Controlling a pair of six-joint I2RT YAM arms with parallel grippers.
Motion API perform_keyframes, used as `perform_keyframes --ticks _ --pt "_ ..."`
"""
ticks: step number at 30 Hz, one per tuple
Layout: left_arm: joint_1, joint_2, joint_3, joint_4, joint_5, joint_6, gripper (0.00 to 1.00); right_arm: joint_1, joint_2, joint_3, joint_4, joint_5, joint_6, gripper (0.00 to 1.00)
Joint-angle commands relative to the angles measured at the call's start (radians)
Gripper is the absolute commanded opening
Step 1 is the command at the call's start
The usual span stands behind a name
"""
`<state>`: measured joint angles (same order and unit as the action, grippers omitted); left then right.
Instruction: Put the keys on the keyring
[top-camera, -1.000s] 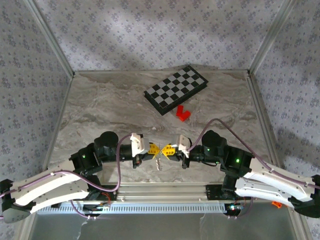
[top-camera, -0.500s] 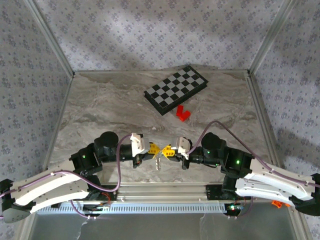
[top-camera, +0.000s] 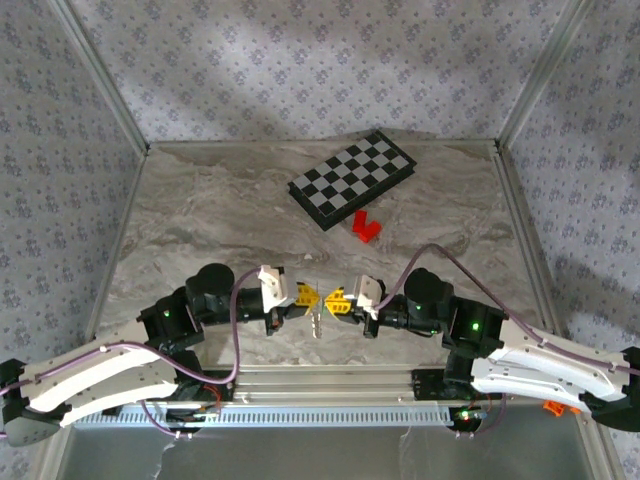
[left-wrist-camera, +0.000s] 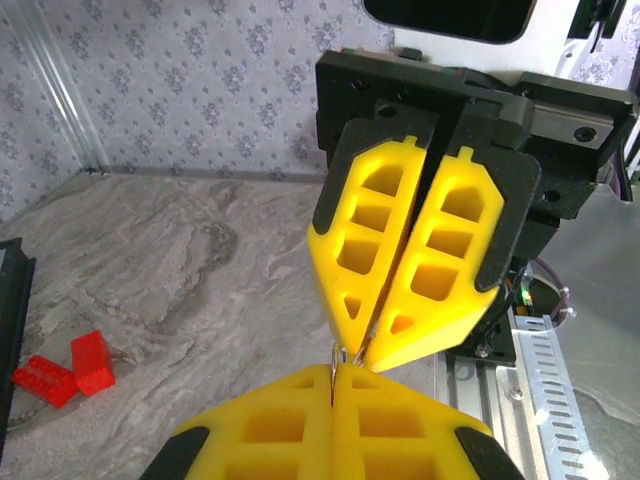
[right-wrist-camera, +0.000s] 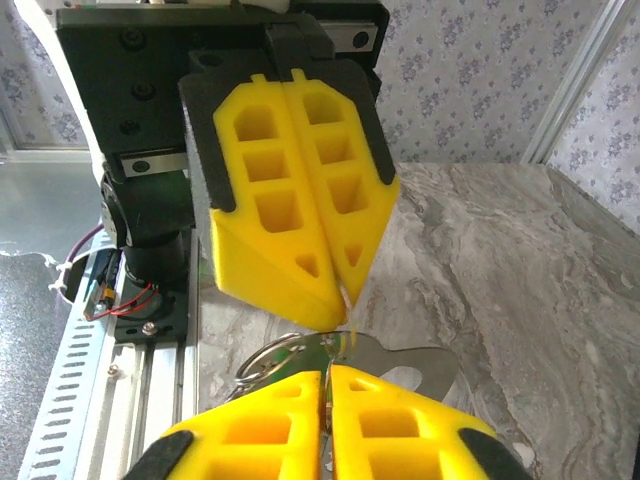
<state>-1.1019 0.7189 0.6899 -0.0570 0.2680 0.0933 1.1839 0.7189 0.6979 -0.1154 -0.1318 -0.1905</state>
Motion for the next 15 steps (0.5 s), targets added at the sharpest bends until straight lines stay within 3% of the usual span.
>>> perform_keyframes --ticks 1,8,15 --pt "-0.003 -0.022 -0.017 0.124 -0.025 -0.019 0.0 0.011 -0.012 -0.004 0.01 -0.024 0.016 0.13" --pt "-0.003 -0.013 -0.065 0.268 0.002 -0.079 0.0 0.012 -0.015 -0.014 0.028 -0.017 0.02 0.1" --pt "-0.003 -0.038 -0.086 0.298 0.019 -0.098 0.0 0.015 -0.05 -0.011 0.011 0.008 0.028 0.1"
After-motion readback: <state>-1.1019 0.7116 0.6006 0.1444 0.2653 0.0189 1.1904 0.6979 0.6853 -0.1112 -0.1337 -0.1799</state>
